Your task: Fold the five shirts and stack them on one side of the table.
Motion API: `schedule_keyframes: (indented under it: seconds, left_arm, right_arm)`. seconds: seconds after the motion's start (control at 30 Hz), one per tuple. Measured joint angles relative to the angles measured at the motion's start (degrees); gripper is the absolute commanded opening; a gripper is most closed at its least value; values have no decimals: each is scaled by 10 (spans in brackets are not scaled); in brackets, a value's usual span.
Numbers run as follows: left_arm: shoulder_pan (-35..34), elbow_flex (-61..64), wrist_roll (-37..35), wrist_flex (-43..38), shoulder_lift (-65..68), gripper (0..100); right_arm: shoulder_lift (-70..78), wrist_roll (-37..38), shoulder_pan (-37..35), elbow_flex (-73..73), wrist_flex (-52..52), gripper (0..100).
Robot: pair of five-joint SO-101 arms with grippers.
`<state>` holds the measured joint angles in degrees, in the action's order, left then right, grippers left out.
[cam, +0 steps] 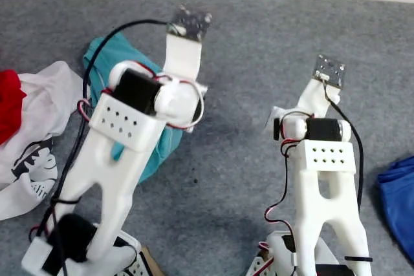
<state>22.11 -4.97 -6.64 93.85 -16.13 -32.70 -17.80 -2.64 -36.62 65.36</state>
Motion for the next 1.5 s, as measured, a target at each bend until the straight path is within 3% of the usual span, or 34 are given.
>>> schedule_keyframes:
  seconds: [0.23,0.3,0.47,0.6,0.77,0.97,1.07,1.23,1.3,1.4,1.5]
  left_arm:
    - [84,163,208,9,-183,11]
    - [111,214,236,9,-257,20]
    - [108,289,238,-8,-422,242]
    - [53,302,167,-30,-473,351]
    - [11,304,139,-39,-479,335]
    - [10,332,152,-39,-482,319]
    - [11,359,212,-19,-480,288]
    - [3,407,385,28,-482,191]
    - [-16,410,415,29,-482,155]
    - [-47,414,418,-3,-484,143]
    - [-70,415,354,-58,-482,162]
  right_arm:
    - [0,0,-3,0,-4,146]
    - [0,0,-1,0,-4,146]
    - [0,0,-2,0,-4,146]
    - [0,0,-3,0,-4,146]
    - [0,-1,-3,0,-4,146]
    - [0,-2,-6,0,-4,146]
    - [0,-2,-12,0,-4,146]
    - [0,-2,-12,0,-4,146]
    - [0,-2,-14,0,-4,146]
    - [0,-2,-13,0,-4,146]
    - [0,-2,-14,0,-4,146]
